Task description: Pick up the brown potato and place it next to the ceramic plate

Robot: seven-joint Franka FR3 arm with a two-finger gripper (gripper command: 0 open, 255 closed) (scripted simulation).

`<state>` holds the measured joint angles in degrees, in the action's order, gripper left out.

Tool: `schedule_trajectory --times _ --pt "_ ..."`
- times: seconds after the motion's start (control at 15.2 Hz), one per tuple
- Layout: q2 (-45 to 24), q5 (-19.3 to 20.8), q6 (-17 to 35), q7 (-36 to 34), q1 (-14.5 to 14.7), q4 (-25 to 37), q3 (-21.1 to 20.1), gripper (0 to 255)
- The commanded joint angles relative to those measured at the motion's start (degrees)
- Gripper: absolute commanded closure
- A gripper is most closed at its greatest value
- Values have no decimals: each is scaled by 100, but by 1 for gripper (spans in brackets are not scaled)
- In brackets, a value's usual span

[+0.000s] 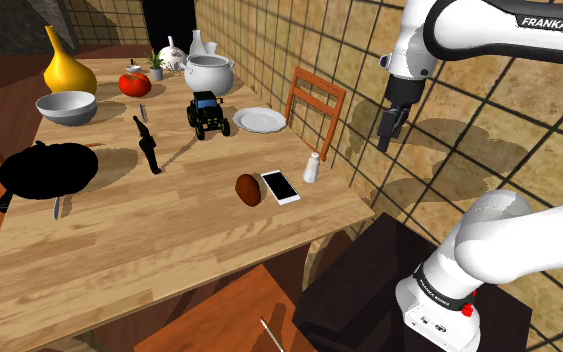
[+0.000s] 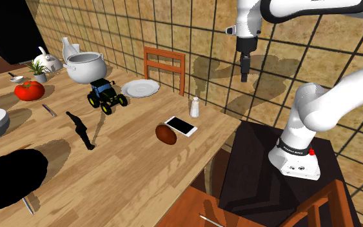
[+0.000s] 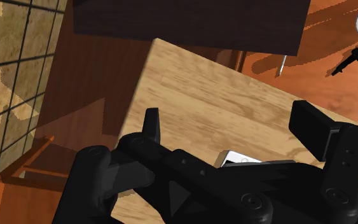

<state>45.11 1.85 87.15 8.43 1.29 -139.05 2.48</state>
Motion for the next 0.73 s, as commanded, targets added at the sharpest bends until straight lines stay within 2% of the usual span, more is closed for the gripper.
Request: schedule_trajectory --times 0.0,0.33,0.66 --pt "0 0 0 0 0 0 0 0" --pt "-613 -277 596 -1017 88 27 -731 0" --pt "-1481 -368 1154 -2040 105 306 -1415 0"
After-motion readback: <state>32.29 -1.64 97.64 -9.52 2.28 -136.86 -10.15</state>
